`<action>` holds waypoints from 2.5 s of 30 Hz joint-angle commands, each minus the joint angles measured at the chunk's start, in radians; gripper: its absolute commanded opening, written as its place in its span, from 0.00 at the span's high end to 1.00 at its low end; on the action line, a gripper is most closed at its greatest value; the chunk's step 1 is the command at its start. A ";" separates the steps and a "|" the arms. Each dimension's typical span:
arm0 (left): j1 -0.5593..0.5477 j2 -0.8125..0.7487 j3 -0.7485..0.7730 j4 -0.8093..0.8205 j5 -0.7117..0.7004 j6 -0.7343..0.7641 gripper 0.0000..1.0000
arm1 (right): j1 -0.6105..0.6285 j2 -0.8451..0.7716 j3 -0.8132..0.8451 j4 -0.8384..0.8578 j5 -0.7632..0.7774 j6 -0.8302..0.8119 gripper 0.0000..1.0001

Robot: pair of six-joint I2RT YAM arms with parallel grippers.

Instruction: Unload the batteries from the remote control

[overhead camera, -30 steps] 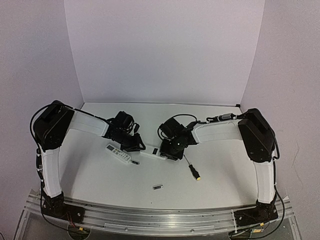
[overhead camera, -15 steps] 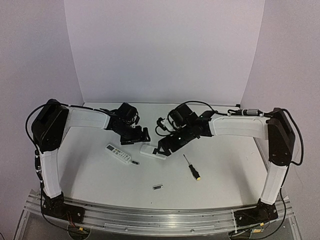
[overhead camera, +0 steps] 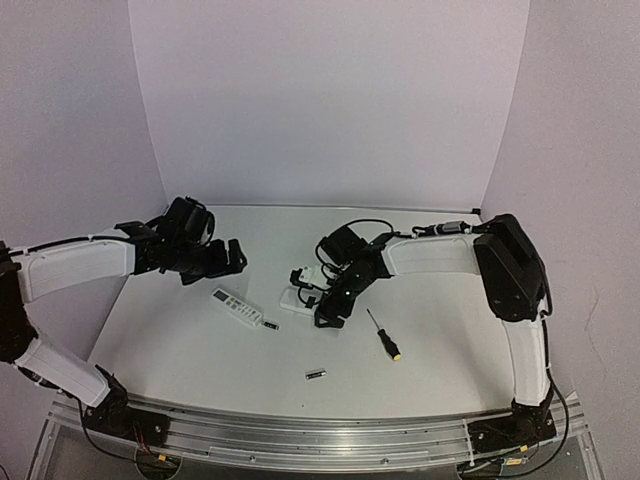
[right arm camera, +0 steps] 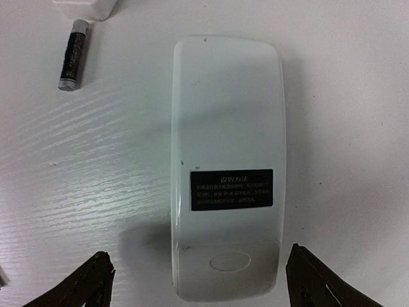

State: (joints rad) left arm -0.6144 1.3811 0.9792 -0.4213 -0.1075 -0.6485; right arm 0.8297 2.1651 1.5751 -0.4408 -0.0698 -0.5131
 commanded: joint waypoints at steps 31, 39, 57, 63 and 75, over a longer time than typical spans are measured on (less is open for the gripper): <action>0.001 -0.360 -0.282 0.760 0.591 -0.047 0.00 | -0.028 -0.412 -0.388 0.873 -0.523 1.368 0.93; -0.001 -0.248 -0.253 0.971 0.703 -0.186 0.00 | 0.004 -0.410 -0.427 1.168 -0.599 1.578 0.96; -0.010 -0.131 -0.234 1.085 0.730 -0.343 0.08 | 0.054 -0.394 -0.406 1.180 -0.621 1.532 0.96; -0.011 -0.107 -0.227 1.145 0.743 -0.388 0.32 | 0.057 -0.381 -0.403 1.179 -0.624 1.526 0.95; -0.011 -0.076 -0.177 1.027 0.706 -0.371 0.80 | 0.058 -0.418 -0.445 1.103 -0.554 1.457 0.50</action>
State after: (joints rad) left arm -0.6205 1.3023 0.7272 0.6541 0.6201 -1.0485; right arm 0.8759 1.7794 1.1432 0.6943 -0.6719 1.0047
